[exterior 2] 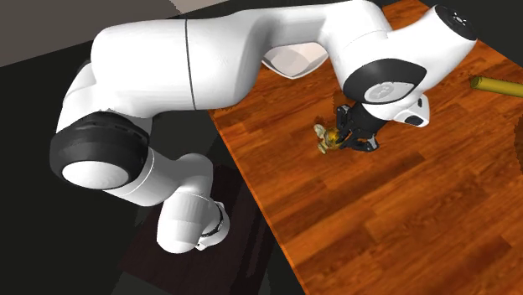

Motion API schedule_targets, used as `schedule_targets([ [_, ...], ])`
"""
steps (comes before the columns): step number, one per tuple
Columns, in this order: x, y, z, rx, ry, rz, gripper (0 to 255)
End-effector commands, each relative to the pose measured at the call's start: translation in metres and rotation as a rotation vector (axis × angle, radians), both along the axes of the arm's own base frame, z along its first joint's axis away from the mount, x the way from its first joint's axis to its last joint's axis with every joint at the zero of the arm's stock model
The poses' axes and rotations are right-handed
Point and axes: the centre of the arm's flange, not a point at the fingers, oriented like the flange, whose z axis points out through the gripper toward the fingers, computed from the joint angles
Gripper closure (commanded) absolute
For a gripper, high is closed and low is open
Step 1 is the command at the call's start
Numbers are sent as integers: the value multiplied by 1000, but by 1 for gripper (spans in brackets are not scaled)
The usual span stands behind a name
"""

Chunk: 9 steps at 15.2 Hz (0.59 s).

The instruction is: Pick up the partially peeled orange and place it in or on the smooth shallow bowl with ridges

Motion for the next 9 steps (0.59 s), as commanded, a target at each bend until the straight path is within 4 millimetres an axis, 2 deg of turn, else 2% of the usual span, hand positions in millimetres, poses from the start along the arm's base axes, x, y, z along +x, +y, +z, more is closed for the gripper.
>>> schedule_targets([
  [1, 1, -1, 0, -14, -5, 1, 255],
  [2, 0, -4, -3, -15, -5, 2, 255],
  [9, 0, -4, 34, -15, -5, 2, 255],
])
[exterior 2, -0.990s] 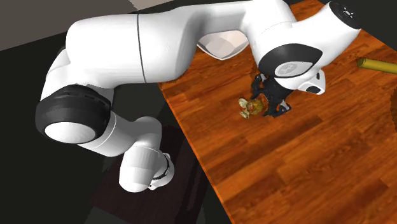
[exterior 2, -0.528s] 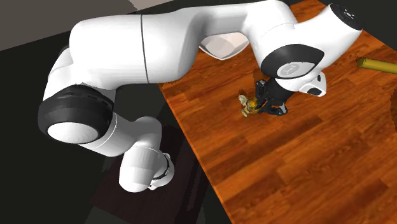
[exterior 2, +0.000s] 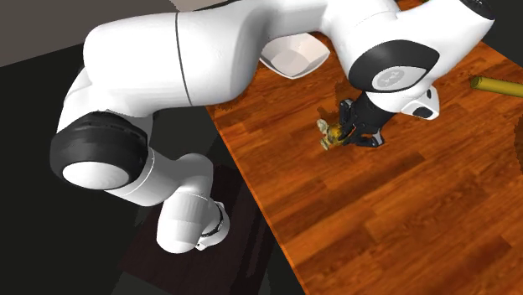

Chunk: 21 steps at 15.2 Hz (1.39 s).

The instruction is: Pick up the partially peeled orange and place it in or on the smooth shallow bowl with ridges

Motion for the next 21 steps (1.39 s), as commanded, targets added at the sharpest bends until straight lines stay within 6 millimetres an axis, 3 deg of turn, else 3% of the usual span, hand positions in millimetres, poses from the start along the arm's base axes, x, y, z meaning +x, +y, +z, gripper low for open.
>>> schedule_targets([
  [1, 0, 0, 11, 0, 0, 0, 255],
  [17, 0, 0, 93, 0, 0, 0, 255],
  [21, -30, 43, 96, 0, 0, 0, 255],
])
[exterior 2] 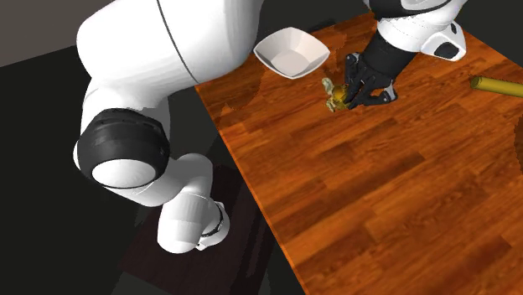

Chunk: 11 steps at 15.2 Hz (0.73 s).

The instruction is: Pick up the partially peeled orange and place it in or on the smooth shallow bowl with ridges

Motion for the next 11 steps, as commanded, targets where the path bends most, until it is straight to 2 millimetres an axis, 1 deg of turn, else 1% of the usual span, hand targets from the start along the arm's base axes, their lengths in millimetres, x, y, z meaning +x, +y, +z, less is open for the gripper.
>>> schedule_targets([
  [1, -15, 21, 1, 0, 0, -1, 255],
  [11, -89, 130, 8, 0, 0, -1, 255],
])
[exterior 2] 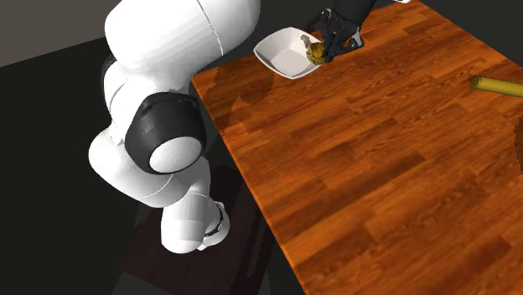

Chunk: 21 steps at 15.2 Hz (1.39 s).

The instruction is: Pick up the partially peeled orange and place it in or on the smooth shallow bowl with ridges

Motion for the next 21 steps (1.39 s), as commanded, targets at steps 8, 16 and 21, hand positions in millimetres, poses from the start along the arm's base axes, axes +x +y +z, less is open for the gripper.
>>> schedule_targets([
  [8, -66, 97, 6, 1, 1, -3, 255],
  [16, -86, 126, -18, 1, 1, -3, 255],
  [21, -86, 126, -45, 1, 1, -3, 255],
])
